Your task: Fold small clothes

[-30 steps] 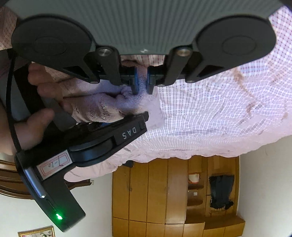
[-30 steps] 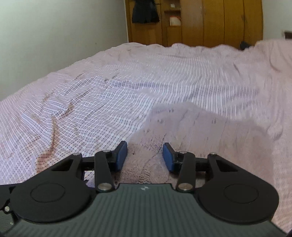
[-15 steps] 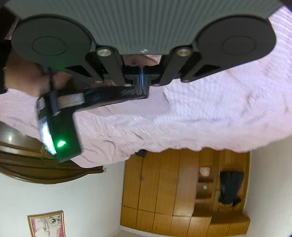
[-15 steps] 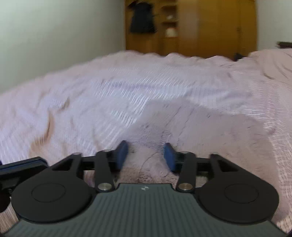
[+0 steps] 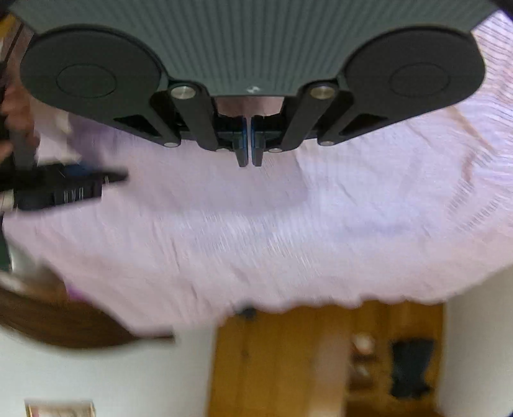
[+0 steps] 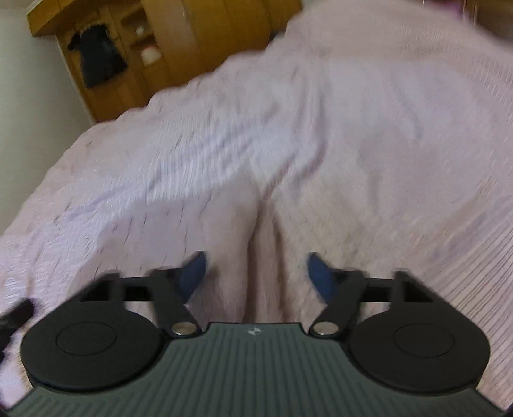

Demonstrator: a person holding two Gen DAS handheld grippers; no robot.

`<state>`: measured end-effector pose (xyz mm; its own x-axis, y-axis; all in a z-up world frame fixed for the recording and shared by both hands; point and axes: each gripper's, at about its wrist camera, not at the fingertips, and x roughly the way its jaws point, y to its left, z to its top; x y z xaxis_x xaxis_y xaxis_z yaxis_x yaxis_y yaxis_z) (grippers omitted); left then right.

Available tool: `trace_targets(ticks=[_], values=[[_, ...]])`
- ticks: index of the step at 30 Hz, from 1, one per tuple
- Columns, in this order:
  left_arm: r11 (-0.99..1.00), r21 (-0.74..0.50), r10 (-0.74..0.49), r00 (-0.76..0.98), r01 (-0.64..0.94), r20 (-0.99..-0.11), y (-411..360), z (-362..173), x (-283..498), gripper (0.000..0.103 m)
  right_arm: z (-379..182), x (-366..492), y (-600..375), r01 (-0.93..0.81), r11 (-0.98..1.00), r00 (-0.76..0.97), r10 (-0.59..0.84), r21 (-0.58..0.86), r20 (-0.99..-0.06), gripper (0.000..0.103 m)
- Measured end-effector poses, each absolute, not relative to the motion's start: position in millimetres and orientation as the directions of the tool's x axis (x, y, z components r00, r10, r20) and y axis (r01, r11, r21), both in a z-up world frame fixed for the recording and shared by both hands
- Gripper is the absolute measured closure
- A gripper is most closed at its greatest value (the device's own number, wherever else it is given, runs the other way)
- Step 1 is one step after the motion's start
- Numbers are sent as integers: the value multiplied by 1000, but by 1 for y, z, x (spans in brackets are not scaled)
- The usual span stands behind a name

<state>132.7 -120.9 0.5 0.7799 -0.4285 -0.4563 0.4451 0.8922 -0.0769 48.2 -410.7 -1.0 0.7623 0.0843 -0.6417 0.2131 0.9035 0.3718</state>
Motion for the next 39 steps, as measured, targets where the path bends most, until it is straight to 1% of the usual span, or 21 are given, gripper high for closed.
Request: trace_targets(ticks=[2,4,6,8,12,14,16,21,22,23,25,28,29,30,31,32,33,34,35,37,39], values=[[898,13,-380,790,440,-481,-129,-9,130,103,3,47,-409,122,929,774,132,350,-619,84],[884,145,-335,820,444,-465,-140,-17,117,103,16,42,-421,127,925,809,113,358,-577,91],[881,194,-310,837,431,-450,-147,-22,109,103,23,40,-437,179,911,826,66,371,-560,103],[883,222,-289,851,414,-438,-152,-23,106,103,17,41,-454,257,883,813,21,392,-582,103],[887,227,-281,861,402,-424,-154,-24,106,103,3,42,-470,273,801,799,119,533,-589,102],[888,216,-291,859,407,-422,-149,-24,107,103,9,41,-454,223,847,796,128,483,-592,74],[893,191,-300,857,406,-419,-147,-23,106,103,16,40,-432,180,905,802,93,387,-591,64],[914,149,-297,872,378,-390,-144,-22,98,103,9,42,-406,86,933,772,159,348,-616,65],[912,162,-293,875,377,-385,-146,-22,96,103,3,47,-402,102,943,748,139,318,-649,77],[908,173,-295,875,382,-383,-148,-23,95,103,-2,51,-404,149,933,734,118,328,-669,82],[909,154,-305,868,388,-391,-148,-22,96,103,-3,48,-427,266,833,754,134,485,-643,86],[919,20,-351,838,395,-418,-137,-16,103,103,1,47,-441,276,806,770,140,524,-622,86],[919,-43,-372,827,392,-422,-130,-15,107,102,1,50,-440,252,819,757,164,515,-632,84],[914,-114,-400,815,390,-420,-121,-13,110,101,1,53,-439,237,822,741,191,517,-644,77],[902,-195,-431,803,384,-412,-109,-13,113,91,1,56,-440,249,821,720,198,513,-665,50],[885,-284,-459,792,368,-403,-96,-12,116,64,2,58,-444,257,827,705,194,501,-682,14],[857,-384,-489,780,345,-390,-82,-13,122,48,4,58,-445,248,832,716,187,496,-672,2],[815,-482,-520,771,321,-366,-68,-14,128,27,5,57,-448,235,834,740,180,500,-648,0],[758,-576,-563,754,307,-340,-56,-17,136,24,4,58,-451,228,828,744,192,513,-640,0],[545,-782,-745,604,303,-284,-38,-32,166,24,-5,64,-457,193,778,725,298,597,-621,0],[487,-832,-791,538,265,-292,-39,-44,185,24,-24,71,-461,191,706,669,414,682,-617,0]])
